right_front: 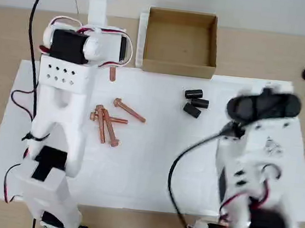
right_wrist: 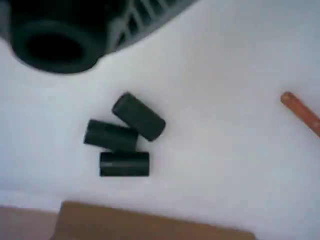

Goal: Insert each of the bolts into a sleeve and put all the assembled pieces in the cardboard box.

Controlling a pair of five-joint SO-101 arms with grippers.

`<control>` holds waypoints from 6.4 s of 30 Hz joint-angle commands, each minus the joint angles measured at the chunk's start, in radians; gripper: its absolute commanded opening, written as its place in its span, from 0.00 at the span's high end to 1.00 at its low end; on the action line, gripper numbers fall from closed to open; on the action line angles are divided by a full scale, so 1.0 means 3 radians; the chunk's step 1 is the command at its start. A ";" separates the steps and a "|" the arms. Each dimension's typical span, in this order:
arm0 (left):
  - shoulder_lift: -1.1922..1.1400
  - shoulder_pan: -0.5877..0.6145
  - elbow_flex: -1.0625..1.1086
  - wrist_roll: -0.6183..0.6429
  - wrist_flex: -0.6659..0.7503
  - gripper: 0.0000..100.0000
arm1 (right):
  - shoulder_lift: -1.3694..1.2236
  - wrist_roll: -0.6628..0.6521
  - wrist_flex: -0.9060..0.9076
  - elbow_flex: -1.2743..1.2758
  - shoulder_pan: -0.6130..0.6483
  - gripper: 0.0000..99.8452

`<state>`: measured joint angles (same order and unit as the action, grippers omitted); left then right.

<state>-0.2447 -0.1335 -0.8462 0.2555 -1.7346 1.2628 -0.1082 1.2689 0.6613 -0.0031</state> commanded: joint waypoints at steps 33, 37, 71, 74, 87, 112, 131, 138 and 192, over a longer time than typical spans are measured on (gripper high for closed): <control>0.1207 -0.0711 0.0580 0.0460 0.0373 0.99 | 0.1839 -0.0015 -0.1511 0.2501 0.1378 1.00; 0.1146 -0.0839 0.0877 0.0593 0.0690 0.99 | 0.1839 -0.0010 -0.1711 0.2782 0.1624 1.00; 0.3529 -0.0895 0.4590 0.0793 0.3140 0.99 | 0.1839 0.0506 -0.1859 0.3074 0.1670 1.00; 0.3534 -0.0951 0.4590 0.0793 0.3105 0.99 | 0.1839 0.0511 -0.1905 0.3074 0.1690 1.00; 0.3555 -0.1233 0.4882 0.0783 0.3064 0.99 | 0.1839 0.0501 -0.1977 0.3074 0.1864 1.00; 0.3534 -0.1417 0.5025 0.0777 0.2813 0.99 | 0.1839 0.0501 -0.1977 0.3069 0.1869 1.00; 0.3549 -0.1406 0.5061 0.0772 0.2818 0.99 | 0.1839 0.0501 -0.1977 0.3069 0.1869 1.00; 0.3560 -0.1401 0.5045 0.0772 0.2823 0.99 | 0.1839 0.0501 -0.1977 0.3069 0.1869 1.00; 0.3524 -0.1417 0.5194 0.0665 0.2680 0.99 | 0.1839 0.0501 -0.1977 0.3069 0.1864 1.00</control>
<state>0.7940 -0.5570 0.7158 0.4641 -0.9291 1.8029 0.0345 0.6997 1.5927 0.5570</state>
